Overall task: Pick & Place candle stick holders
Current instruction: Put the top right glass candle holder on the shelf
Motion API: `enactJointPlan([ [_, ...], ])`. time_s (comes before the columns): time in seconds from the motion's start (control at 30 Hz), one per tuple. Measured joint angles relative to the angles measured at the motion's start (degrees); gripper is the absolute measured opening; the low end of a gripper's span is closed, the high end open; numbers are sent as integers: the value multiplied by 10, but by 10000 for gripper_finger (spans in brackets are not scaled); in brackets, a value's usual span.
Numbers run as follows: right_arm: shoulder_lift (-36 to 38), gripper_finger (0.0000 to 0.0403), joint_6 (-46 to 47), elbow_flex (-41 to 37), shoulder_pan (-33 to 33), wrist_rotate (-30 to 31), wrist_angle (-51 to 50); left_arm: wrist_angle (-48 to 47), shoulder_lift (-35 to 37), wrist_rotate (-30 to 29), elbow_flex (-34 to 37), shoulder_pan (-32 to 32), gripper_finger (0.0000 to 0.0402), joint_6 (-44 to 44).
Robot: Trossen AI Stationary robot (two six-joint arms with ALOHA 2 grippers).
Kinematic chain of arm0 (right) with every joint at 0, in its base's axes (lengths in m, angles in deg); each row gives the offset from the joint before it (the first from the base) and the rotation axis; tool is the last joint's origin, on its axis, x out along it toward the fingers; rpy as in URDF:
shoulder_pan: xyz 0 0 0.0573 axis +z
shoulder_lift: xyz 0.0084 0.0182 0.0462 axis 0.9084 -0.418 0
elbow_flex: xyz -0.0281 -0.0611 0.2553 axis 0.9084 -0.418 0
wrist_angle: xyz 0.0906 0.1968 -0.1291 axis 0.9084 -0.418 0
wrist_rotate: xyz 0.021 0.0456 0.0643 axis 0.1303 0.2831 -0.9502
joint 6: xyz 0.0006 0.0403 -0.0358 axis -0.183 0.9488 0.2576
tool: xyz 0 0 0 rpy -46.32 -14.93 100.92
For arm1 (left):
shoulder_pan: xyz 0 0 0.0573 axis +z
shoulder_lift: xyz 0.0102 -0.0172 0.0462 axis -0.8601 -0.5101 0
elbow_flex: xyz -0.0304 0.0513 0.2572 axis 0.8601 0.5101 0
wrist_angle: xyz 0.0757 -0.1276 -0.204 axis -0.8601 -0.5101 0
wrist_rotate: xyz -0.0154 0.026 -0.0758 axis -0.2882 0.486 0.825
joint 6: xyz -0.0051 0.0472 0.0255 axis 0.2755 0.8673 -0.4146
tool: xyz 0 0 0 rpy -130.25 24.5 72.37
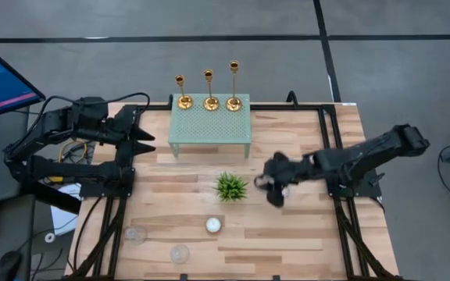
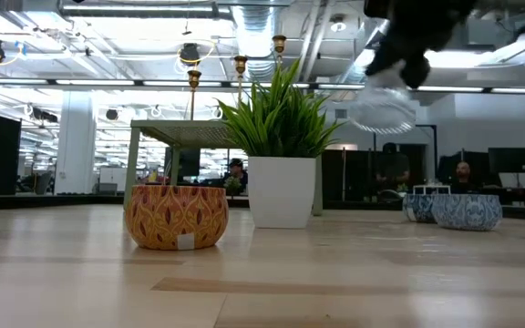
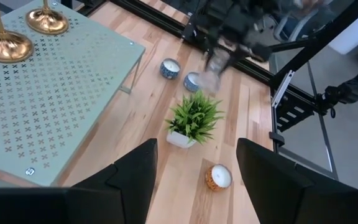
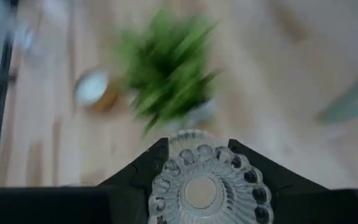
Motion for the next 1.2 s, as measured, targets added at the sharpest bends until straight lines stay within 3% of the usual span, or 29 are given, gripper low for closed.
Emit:
enactJointPlan([
  [0.17,18,140,-28,49,-94,6,-9,1,0,0,0,0,221,0],
  [0.33,-32,140,-125,155,-163,6,-12,2,0,0,0,0,221,0],
  [0.57,-192,140,-211,373,-200,5,-47,4,0,-2,0,0,221,0],
  [0.83,-393,140,-236,616,-212,5,-88,3,0,-2,0,0,221,0],
  [1.2,-578,140,-258,798,-220,9,-89,3,0,-2,0,0,221,0],
])
